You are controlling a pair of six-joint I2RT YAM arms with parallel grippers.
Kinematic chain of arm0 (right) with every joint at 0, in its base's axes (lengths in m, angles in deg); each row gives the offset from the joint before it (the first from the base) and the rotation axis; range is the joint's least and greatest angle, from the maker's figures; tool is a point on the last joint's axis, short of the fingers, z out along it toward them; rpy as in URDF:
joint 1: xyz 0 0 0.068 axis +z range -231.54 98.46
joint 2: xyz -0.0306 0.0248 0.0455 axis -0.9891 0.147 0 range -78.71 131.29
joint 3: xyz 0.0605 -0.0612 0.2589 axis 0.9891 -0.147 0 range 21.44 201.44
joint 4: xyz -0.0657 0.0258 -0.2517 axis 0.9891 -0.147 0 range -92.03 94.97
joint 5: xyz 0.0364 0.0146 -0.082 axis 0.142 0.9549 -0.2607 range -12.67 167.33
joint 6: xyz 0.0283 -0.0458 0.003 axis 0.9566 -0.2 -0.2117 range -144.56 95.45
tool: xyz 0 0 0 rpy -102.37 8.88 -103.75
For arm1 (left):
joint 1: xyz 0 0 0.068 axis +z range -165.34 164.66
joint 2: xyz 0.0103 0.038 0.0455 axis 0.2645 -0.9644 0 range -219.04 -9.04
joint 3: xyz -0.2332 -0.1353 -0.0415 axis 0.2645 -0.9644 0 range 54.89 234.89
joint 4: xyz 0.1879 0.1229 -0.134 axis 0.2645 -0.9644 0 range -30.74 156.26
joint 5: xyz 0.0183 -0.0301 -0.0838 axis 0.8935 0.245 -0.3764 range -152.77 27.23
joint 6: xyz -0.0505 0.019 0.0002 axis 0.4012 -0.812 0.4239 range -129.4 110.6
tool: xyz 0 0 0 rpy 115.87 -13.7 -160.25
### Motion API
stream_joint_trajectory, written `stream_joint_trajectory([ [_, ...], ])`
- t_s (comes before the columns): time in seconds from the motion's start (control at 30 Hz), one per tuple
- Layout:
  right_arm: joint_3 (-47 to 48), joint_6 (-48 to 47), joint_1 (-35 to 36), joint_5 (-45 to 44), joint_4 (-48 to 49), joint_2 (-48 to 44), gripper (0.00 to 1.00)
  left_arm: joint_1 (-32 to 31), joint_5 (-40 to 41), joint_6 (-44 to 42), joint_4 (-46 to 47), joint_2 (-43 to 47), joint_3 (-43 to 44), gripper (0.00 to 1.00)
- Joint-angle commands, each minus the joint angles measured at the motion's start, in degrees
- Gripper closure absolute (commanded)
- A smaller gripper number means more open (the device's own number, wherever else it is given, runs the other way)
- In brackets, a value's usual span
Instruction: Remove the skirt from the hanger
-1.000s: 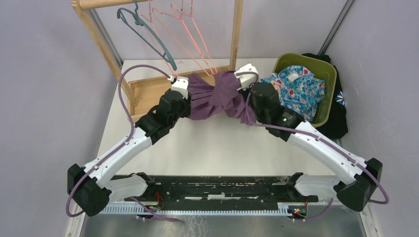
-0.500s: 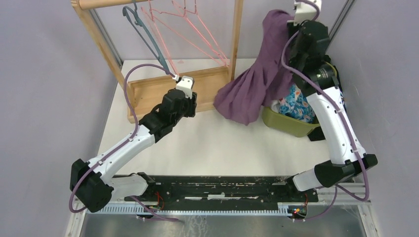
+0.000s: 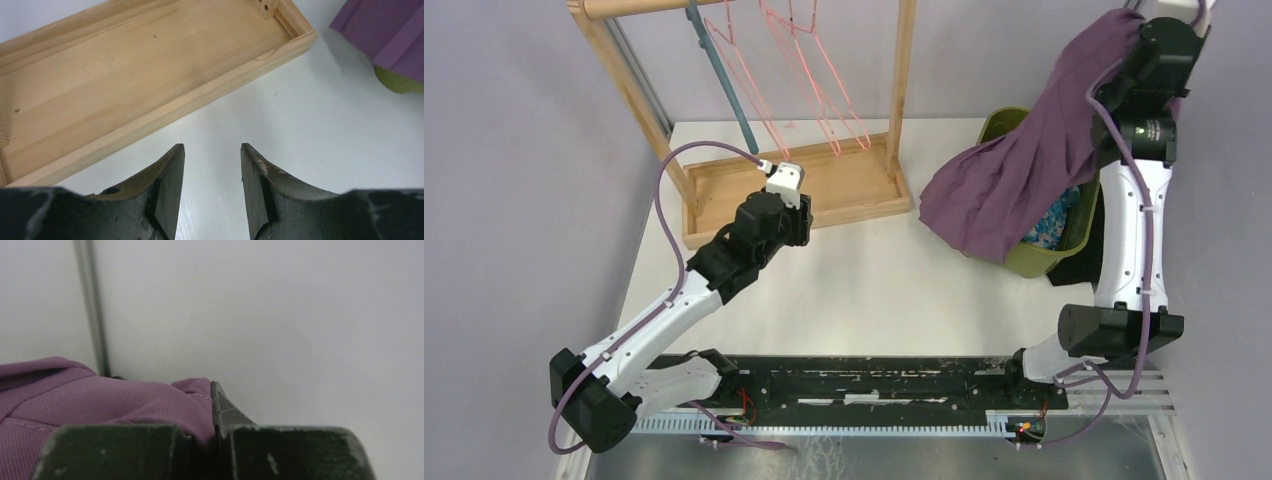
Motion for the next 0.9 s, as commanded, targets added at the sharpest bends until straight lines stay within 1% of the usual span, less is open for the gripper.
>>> stream_joint_trajectory([
  [0.0,7.8,3.1,-6.0,-0.6,3.2,2.4,0.99,0.0,-1.3,1.7,0.1,2.3,-0.6,0.48],
  [0.1,12.9,3.1,-8.6,-1.7,2.1,7.3,0.99,0.0,-1.8,1.7,0.0,2.1,-0.6,0.47],
  [0.2,18.6,4.7,-10.8,-3.2,-1.1,11.6,0.99,0.0,-2.2,1.5,-0.2,1.5,-0.6,0.47],
  [0.4,15.8,3.9,-11.4,-4.0,0.2,13.1,0.99,0.0,-2.3,1.5,-0.3,-0.3,-0.4,0.48],
  [0.47,13.4,6.0,-11.4,-0.9,-1.7,12.3,0.99,0.1,-2.9,1.7,-0.3,-0.7,-0.4,0.48],
  [0.53,7.4,11.2,-11.0,6.3,-3.6,10.1,0.99,0.0,-3.5,2.1,0.0,-1.1,-0.5,0.48],
  [0.6,-0.2,14.9,-9.5,11.5,-3.7,6.4,0.99,0.0,-3.8,2.2,0.2,-1.4,-0.3,0.48],
  [0.73,-18.3,18.0,-1.8,14.3,1.1,-0.3,0.99,0.0,-4.3,2.1,0.0,-1.7,0.2,0.48],
  [0.8,-25.8,21.6,1.0,19.1,2.4,-2.5,0.99,0.0,-4.5,2.1,0.0,-1.6,0.0,0.48],
  [0.87,-31.1,25.6,3.7,24.0,3.1,-3.4,0.99,0.0,-4.7,1.9,0.1,-1.7,0.0,0.48],
])
